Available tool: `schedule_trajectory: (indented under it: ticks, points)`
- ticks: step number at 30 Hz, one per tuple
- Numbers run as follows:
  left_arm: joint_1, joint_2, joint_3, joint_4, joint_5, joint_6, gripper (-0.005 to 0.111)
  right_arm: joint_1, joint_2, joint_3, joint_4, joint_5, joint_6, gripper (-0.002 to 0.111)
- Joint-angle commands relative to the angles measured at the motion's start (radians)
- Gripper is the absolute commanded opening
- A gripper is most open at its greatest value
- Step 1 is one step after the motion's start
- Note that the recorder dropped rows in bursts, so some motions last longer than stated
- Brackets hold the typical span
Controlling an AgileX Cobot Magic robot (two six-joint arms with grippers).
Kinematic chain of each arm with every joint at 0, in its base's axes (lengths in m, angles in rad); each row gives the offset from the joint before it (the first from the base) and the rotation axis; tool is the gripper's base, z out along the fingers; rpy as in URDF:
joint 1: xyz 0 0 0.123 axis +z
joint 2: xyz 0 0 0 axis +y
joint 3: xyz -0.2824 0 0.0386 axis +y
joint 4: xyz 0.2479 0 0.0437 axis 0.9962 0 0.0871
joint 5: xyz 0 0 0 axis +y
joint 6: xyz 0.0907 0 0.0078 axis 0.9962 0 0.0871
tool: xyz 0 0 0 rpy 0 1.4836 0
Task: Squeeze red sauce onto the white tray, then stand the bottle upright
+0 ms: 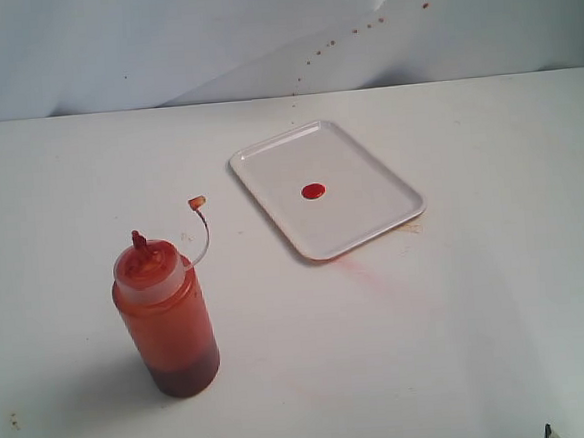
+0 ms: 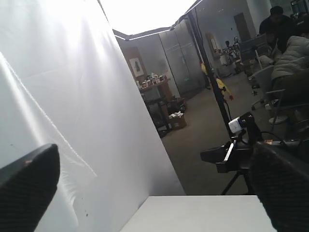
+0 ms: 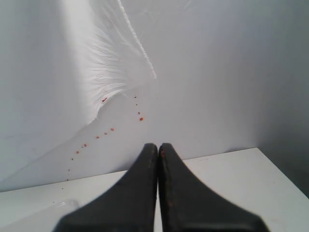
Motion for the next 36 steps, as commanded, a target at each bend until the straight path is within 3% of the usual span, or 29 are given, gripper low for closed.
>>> schedule_trajectory:
  ticks: [1, 10, 14, 18, 24, 28, 31, 36]
  points:
    - [-0.004, -0.026, 0.002, 0.004, -0.001, -0.013, 0.104, -0.008, -0.006, 0.007, 0.004, -0.018, -0.002, 0.0]
    - [-0.004, -0.031, 0.002, -0.001, -0.001, -0.022, 0.103, -0.008, -0.006, 0.007, 0.004, -0.018, -0.002, 0.0]
    - [-0.004, -0.073, 0.002, -0.003, -0.001, -0.081, 0.097, -0.008, -0.006, 0.007, 0.004, -0.018, -0.002, 0.0]
    - [-0.042, -0.147, 0.002, 0.005, 0.107, -0.186, 0.067, -0.008, -0.006, 0.007, 0.004, -0.018, -0.002, 0.0]
    - [-0.184, -0.262, 0.002, 0.143, 0.261, -0.282, 0.001, -0.008, -0.006, 0.007, 0.004, -0.018, -0.002, 0.0]
    - [-0.278, -0.324, 0.002, 0.309, 0.427, -0.439, 0.0, -0.008, -0.006, 0.007, 0.004, -0.018, -0.002, 0.0]
    - [-0.325, -0.354, 0.008, 0.318, 0.513, -0.557, 0.0, -0.008, -0.006, 0.007, 0.004, -0.018, -0.002, 0.0]
    - [-0.33, -0.354, 0.008, 0.318, 0.555, -0.549, 0.0, -0.008, -0.006, 0.007, 0.004, -0.018, -0.002, 0.0]
